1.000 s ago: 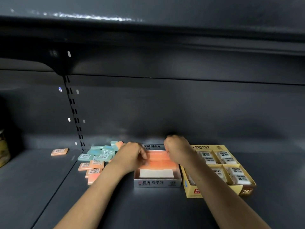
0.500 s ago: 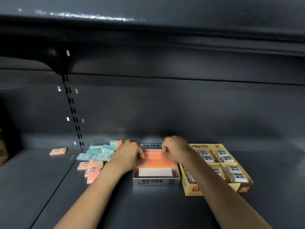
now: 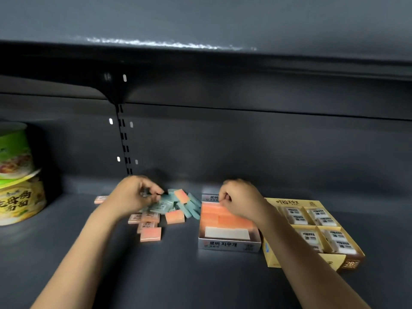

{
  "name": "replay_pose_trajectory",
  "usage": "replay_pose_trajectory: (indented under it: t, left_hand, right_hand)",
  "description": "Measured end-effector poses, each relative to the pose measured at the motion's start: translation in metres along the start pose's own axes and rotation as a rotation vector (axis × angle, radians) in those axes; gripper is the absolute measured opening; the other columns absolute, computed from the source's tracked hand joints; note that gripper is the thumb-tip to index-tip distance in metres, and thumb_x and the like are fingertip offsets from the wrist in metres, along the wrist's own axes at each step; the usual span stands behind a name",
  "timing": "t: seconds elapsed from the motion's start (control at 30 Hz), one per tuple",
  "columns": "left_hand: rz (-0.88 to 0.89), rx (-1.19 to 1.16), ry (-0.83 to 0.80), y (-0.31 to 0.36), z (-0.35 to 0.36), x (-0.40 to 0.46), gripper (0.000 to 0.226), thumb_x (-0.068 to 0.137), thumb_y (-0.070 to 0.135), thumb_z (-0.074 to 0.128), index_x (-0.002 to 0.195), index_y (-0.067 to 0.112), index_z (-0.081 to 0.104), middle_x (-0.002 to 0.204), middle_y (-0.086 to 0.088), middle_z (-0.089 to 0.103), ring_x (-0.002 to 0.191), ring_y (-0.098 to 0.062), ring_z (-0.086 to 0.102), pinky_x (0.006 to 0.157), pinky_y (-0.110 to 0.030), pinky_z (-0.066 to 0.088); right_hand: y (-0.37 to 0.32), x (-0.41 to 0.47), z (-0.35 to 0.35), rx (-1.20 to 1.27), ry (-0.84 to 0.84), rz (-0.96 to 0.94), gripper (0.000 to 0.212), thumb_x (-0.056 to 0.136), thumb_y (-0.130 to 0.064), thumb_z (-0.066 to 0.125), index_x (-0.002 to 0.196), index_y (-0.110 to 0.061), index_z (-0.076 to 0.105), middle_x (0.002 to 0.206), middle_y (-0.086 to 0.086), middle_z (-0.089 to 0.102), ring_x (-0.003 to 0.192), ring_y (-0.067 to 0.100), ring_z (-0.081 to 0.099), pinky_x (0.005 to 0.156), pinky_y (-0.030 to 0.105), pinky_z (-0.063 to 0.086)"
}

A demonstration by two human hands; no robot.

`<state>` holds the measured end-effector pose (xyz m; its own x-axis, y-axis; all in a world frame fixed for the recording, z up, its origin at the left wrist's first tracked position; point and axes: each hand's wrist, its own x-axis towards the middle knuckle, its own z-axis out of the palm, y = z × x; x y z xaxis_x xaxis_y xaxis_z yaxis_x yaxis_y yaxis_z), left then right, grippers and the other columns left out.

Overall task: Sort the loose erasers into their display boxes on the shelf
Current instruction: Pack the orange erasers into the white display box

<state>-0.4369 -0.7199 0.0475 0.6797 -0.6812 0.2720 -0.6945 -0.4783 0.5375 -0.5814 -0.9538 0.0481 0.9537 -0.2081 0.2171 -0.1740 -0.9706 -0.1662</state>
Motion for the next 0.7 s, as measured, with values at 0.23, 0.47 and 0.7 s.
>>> replay_pose_trajectory:
  t: [0.23, 0.47, 0.7]
  left_hand:
    - [-0.127, -0.044, 0.057, -0.048, -0.002, -0.033, 0.037, 0.068, 0.009, 0.079, 0.062, 0.043, 0.066, 0.069, 0.009, 0.068, 0.069, -0.006, 0.063, 0.068, -0.021, 0.047]
    - [-0.152, -0.005, -0.004, -0.069, 0.015, -0.046, 0.024, 0.069, 0.025, 0.079, 0.075, 0.042, 0.063, 0.081, 0.006, 0.068, 0.08, -0.01, 0.063, 0.079, -0.026, 0.05]
    - [-0.168, 0.131, 0.017, -0.076, 0.022, -0.041, 0.027, 0.069, 0.034, 0.078, 0.077, 0.048, 0.057, 0.082, 0.015, 0.056, 0.089, -0.017, 0.053, 0.082, -0.032, 0.047]
  right_hand:
    - [-0.061, 0.012, 0.015, 0.181, -0.037, -0.184, 0.01, 0.079, -0.014, 0.065, 0.08, -0.017, 0.074, 0.076, -0.008, 0.062, 0.069, 0.009, 0.056, 0.069, 0.019, 0.04]
    - [-0.112, 0.009, 0.045, 0.114, -0.118, -0.327, 0.016, 0.085, -0.03, 0.063, 0.097, -0.023, 0.071, 0.097, -0.011, 0.063, 0.096, 0.01, 0.052, 0.084, 0.029, 0.034]
    - [-0.132, 0.006, 0.065, -0.065, -0.14, -0.364, 0.029, 0.083, -0.026, 0.068, 0.101, -0.005, 0.063, 0.112, 0.01, 0.059, 0.109, 0.033, 0.054, 0.093, 0.039, 0.041]
